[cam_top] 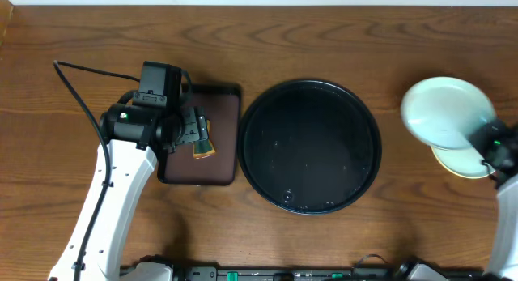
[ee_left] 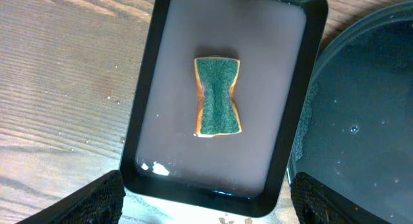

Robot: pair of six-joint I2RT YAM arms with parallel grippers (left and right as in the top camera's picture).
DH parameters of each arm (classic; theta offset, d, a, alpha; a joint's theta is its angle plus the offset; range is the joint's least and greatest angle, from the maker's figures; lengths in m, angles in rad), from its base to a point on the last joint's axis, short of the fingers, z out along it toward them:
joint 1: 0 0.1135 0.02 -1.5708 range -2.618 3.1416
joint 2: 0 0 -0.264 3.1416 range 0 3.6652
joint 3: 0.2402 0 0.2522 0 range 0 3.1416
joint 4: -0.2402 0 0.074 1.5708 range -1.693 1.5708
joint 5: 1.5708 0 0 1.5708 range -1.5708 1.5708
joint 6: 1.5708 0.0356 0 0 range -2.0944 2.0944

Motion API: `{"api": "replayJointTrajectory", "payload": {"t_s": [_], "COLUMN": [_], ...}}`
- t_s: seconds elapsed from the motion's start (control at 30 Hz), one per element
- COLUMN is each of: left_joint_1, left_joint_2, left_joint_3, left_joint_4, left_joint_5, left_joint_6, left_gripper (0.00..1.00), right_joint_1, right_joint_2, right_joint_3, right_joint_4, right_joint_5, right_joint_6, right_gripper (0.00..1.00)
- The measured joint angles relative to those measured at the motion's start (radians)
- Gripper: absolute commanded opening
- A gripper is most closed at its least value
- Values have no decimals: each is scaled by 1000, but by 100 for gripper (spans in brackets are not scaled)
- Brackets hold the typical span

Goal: Clean dirty plates on tray and stack at the side

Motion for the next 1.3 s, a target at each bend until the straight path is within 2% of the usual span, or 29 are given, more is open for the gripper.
{"api": "replayJointTrajectory", "payload": {"t_s": [0.23, 0.27, 0.3, 0.33, 0.47, 0.53, 0.63, 0.73, 0.8, 0.87, 1.03, 1.17, 1.3], "left_joint_1": [0, 0, 0, 0, 0, 0, 0, 0, 0, 0, 0, 0, 0], "left_joint_2": [0, 0, 0, 0, 0, 0, 0, 0, 0, 0, 0, 0, 0], "left_joint_3": [0, 0, 0, 0, 0, 0, 0, 0, 0, 0, 0, 0, 0], "left_joint_4": [0, 0, 0, 0, 0, 0, 0, 0, 0, 0, 0, 0, 0], "left_joint_5": [0, 0, 0, 0, 0, 0, 0, 0, 0, 0, 0, 0, 0], "left_joint_6": [0, 0, 0, 0, 0, 0, 0, 0, 0, 0, 0, 0, 0], "left_gripper": [83, 83, 83, 83, 83, 83, 83, 83, 84, 84, 83, 83, 84], "right_joint_1": [-163, -182, -191, -196, -201, -188, -101, 75, 245, 379, 624, 700, 705], "right_joint_2": [185, 215, 227, 239, 243, 227, 137, 6, -100, -180, -378, -461, -508], "right_joint_3": [0, 0, 0, 0, 0, 0, 1, 4, 5, 6, 6, 7, 7], "right_joint_4": [34, 41, 52, 63, 132, 185, 199, 112, 43, -9, -48, -58, -137], "right_joint_5": [-5, -5, -6, -9, -117, -237, -399, -460, -497, -495, -471, -470, -454], "right_joint_6": [34, 34, 31, 24, -18, -50, -60, -90, -124, -147, -170, -170, -194], "right_gripper": [1, 7, 30, 43, 65, 66, 66, 64, 64, 99, 99, 99, 99]}}
